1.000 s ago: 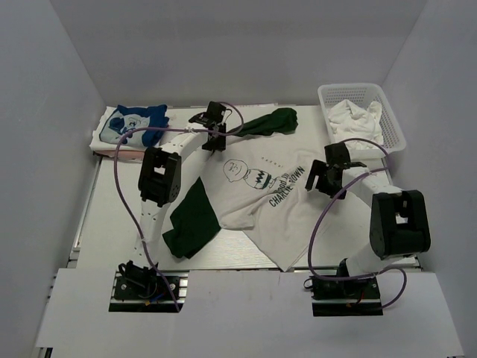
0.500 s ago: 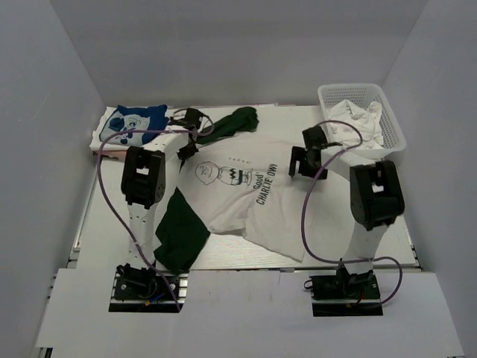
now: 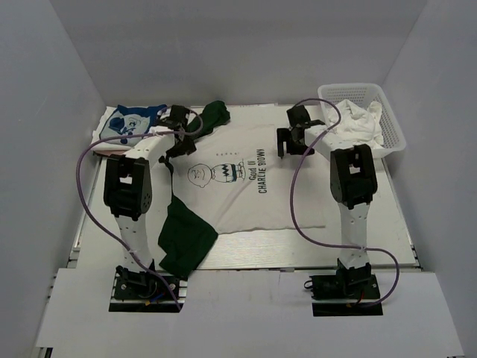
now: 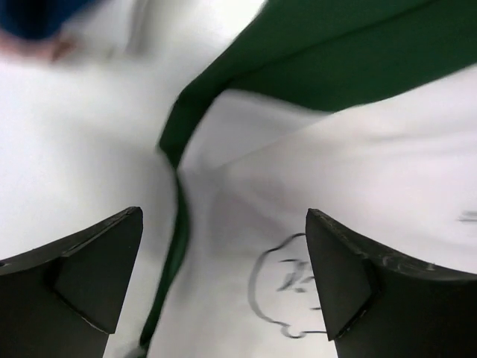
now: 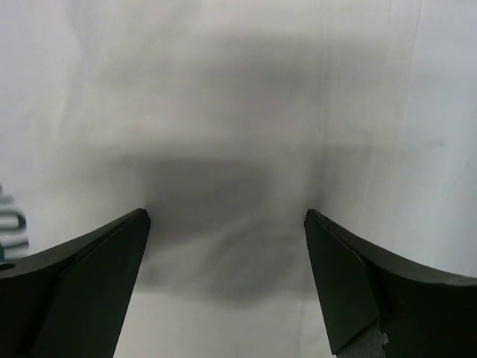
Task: Fold and stack the t-shirts
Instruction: Flatten out the tshirt
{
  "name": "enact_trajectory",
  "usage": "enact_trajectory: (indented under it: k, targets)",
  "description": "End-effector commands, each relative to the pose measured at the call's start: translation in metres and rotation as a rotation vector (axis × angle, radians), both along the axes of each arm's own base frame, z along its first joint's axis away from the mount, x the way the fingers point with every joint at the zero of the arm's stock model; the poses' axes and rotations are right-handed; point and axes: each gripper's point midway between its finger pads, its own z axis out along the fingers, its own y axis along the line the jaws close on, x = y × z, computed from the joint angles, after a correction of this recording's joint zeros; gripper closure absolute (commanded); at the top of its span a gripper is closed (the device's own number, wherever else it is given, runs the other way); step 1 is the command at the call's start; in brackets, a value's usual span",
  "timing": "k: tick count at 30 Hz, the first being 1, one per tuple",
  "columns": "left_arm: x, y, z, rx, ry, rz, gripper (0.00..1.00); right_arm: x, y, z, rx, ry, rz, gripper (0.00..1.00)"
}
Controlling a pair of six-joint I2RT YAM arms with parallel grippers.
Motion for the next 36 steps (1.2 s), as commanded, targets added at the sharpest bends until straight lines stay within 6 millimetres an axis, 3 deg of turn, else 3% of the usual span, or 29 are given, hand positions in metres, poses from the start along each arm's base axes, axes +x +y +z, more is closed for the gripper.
enact_trajectory:
  k: [1,2,4,5,6,7,8,9,10,13,16,18,19,20,21,24,25,26,27,29,32,33,34,36]
  targets:
    - [0.051,-0.021,0.066,-0.057,-0.221,-0.132,0.00,-0.011,0.010,0.057,-0.002,-0.126,0.080,0.10]
    - [0.067,-0.028,0.079,-0.073,-0.264,-0.163,0.00,-0.036,0.003,0.051,-0.002,-0.094,0.082,0.10]
    - [0.087,-0.034,0.079,-0.046,-0.272,-0.262,0.00,-0.049,0.007,0.083,0.076,-0.154,0.064,0.10]
    - [0.107,-0.049,0.074,-0.078,-0.291,-0.349,0.00,-0.066,0.004,0.070,0.087,-0.111,0.059,0.10]
    - [0.116,-0.057,0.070,-0.083,-0.297,-0.408,0.00,-0.087,0.001,0.068,0.108,-0.094,0.052,0.10]
    - [0.123,-0.064,0.066,-0.087,-0.298,-0.479,0.00,-0.095,-0.001,0.065,0.118,-0.081,0.046,0.10]
    - [0.135,-0.075,0.074,-0.079,-0.323,-0.603,0.00,-0.113,-0.003,0.050,0.120,-0.034,0.050,0.10]
    - [0.141,-0.084,0.055,-0.070,-0.294,-0.660,0.00,-0.130,-0.008,0.036,0.121,0.007,0.031,0.10]
    - [0.154,-0.084,0.066,-0.025,-0.326,-0.709,0.00,-0.147,-0.004,0.038,0.166,0.020,0.049,0.10]
    - [0.176,-0.088,0.057,0.025,-0.345,-0.722,0.00,-0.178,-0.004,0.030,0.222,0.061,0.057,0.10]
    - [0.199,-0.081,0.061,0.087,-0.412,-0.670,0.00,-0.195,-0.006,0.025,0.231,0.083,0.060,0.10]
    - [0.213,-0.075,0.050,0.115,-0.442,-0.606,0.00,-0.201,-0.008,0.023,0.227,0.094,0.061,0.10]
    - [0.221,-0.074,0.058,0.127,-0.473,-0.593,0.00,-0.207,-0.012,0.015,0.215,0.114,0.064,0.10]
    - [0.225,-0.075,0.054,0.119,-0.477,-0.584,0.00,-0.210,-0.013,0.012,0.209,0.124,0.063,0.10]
    - [0.229,-0.078,0.037,0.110,-0.468,-0.592,0.00,-0.213,-0.015,0.009,0.202,0.131,0.062,0.10]
    - [0.239,-0.084,0.028,0.083,-0.508,-0.578,0.01,-0.221,-0.025,-0.004,0.157,0.172,0.036,0.10]
    - [0.246,-0.082,0.030,0.088,-0.537,-0.538,0.16,-0.225,-0.035,-0.013,0.108,0.190,-0.001,0.11]
    - [0.246,-0.082,0.030,0.088,-0.538,-0.538,0.16,-0.224,-0.037,-0.013,0.100,0.187,-0.010,0.11]
    - [0.248,-0.081,0.026,0.077,-0.548,-0.511,0.25,-0.228,-0.040,-0.016,0.090,0.205,-0.024,0.13]
    - [0.255,-0.075,0.034,0.067,-0.592,-0.483,0.43,-0.233,-0.048,-0.027,0.064,0.245,-0.057,0.30]
    - [0.264,-0.072,0.051,0.044,-0.661,-0.445,0.46,-0.247,-0.056,-0.040,0.048,0.312,-0.105,0.56]
    - [0.264,-0.063,0.051,0.078,-0.665,-0.404,0.49,-0.249,-0.058,-0.041,0.046,0.321,-0.126,0.62]
    - [0.266,-0.057,0.064,0.084,-0.697,-0.355,0.51,-0.252,-0.062,-0.043,0.040,0.337,-0.146,0.72]
    - [0.269,-0.048,0.079,0.112,-0.745,-0.291,0.55,-0.256,-0.071,-0.044,0.021,0.352,-0.192,0.76]
